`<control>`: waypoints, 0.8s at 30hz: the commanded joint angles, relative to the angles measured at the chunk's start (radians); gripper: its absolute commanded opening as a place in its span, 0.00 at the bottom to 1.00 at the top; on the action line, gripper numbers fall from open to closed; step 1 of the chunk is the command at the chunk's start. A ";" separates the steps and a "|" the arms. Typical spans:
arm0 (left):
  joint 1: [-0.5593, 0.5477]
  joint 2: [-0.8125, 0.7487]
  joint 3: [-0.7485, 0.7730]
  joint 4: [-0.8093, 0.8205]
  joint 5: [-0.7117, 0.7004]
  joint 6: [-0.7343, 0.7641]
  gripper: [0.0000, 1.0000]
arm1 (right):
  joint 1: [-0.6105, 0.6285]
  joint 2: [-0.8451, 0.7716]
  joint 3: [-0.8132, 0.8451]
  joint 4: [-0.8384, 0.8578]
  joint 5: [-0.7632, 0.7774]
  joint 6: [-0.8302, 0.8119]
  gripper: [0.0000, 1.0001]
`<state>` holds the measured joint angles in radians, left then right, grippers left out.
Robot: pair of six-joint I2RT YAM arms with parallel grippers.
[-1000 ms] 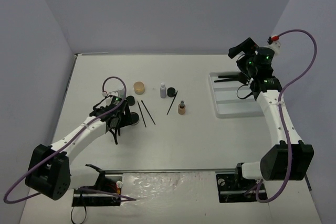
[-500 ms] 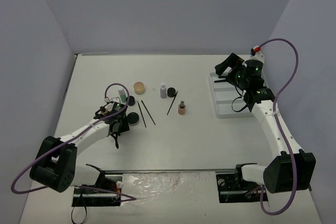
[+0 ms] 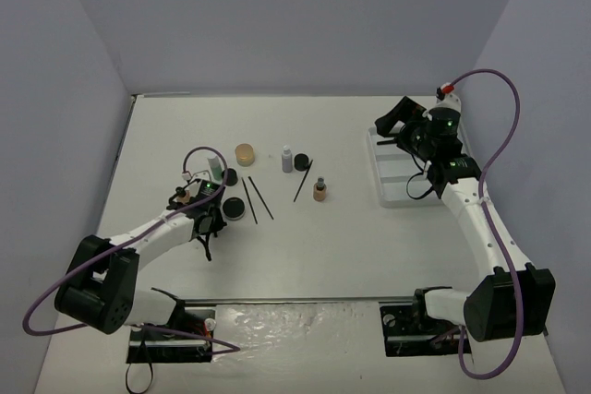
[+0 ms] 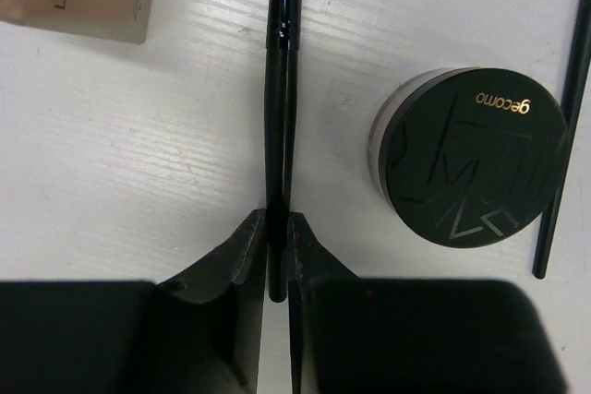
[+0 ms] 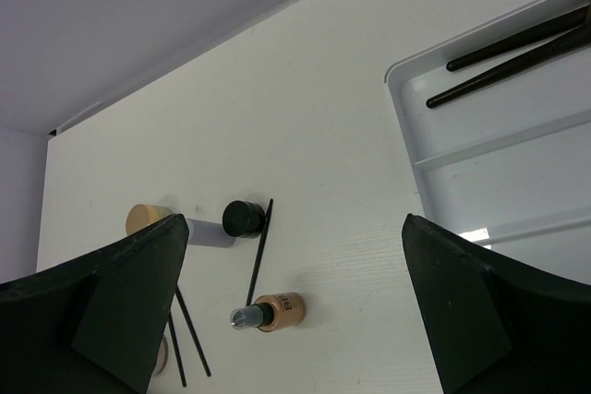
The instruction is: Organize the makeup
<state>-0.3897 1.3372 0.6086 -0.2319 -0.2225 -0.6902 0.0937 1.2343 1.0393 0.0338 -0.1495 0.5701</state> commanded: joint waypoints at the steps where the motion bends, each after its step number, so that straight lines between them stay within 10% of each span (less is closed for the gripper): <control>1: 0.005 -0.078 -0.006 -0.013 -0.014 -0.028 0.00 | 0.012 -0.034 0.010 0.069 -0.028 -0.019 0.98; 14: -0.059 -0.448 0.165 -0.123 0.099 0.079 0.00 | 0.139 -0.017 0.108 0.153 -0.331 -0.173 0.97; 24: -0.296 -0.361 0.405 0.044 0.137 0.177 0.00 | 0.383 0.063 0.128 0.382 -0.427 -0.071 0.90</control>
<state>-0.6223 0.9105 0.9203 -0.3097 -0.1045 -0.5701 0.4088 1.2622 1.1476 0.1842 -0.5131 0.4284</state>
